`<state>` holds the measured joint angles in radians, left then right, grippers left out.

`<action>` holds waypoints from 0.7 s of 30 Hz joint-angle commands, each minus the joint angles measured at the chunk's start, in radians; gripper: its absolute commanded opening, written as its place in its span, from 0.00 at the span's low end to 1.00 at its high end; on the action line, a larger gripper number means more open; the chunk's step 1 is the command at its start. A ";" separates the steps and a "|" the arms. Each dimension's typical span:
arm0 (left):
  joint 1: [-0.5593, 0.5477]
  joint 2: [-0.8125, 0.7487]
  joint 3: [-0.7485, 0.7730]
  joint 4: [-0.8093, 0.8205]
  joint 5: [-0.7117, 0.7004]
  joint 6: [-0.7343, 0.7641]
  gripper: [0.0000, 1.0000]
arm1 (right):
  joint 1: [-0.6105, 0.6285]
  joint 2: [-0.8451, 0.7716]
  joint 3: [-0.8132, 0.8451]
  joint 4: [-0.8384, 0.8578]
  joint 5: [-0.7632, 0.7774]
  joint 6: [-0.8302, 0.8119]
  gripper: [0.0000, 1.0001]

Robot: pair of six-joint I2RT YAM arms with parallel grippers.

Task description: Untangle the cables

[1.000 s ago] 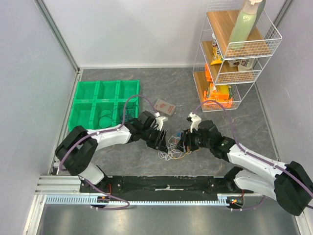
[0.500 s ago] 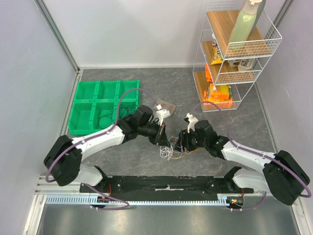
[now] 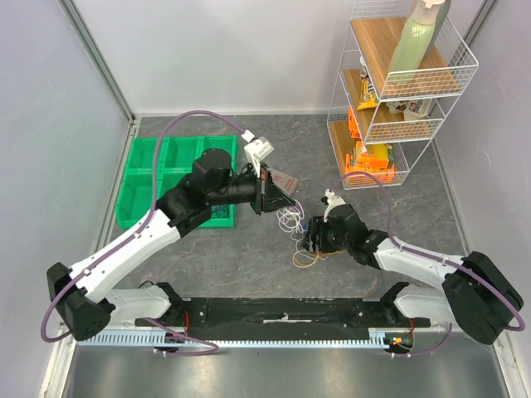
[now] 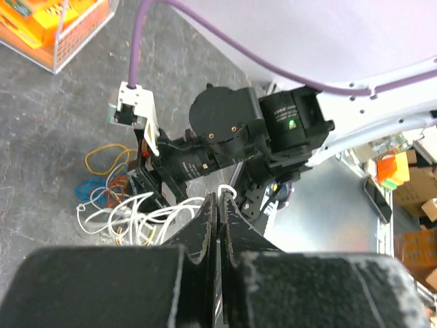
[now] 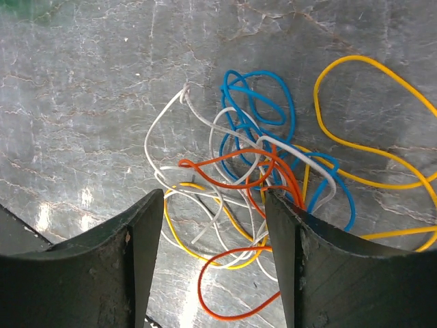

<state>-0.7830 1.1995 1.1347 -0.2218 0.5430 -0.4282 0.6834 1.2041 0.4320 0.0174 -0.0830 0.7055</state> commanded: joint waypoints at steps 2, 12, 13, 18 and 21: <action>-0.005 -0.048 0.075 -0.011 -0.149 -0.075 0.02 | -0.004 -0.124 0.005 -0.014 -0.017 -0.101 0.71; 0.051 0.011 0.140 -0.110 -0.171 -0.185 0.02 | -0.002 -0.449 0.037 0.084 -0.224 -0.267 0.81; 0.057 0.011 0.137 -0.099 -0.154 -0.196 0.02 | -0.002 -0.442 0.048 0.096 -0.227 -0.267 0.80; 0.067 0.002 0.131 -0.088 -0.126 -0.215 0.02 | -0.002 -0.376 0.094 0.153 -0.208 -0.270 0.74; 0.070 -0.005 0.125 -0.083 -0.118 -0.218 0.02 | -0.001 -0.321 0.103 0.229 -0.256 -0.241 0.70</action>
<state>-0.7177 1.2148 1.2537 -0.3275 0.3847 -0.6048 0.6827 0.8356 0.4808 0.1139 -0.2810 0.4610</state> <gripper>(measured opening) 0.031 0.712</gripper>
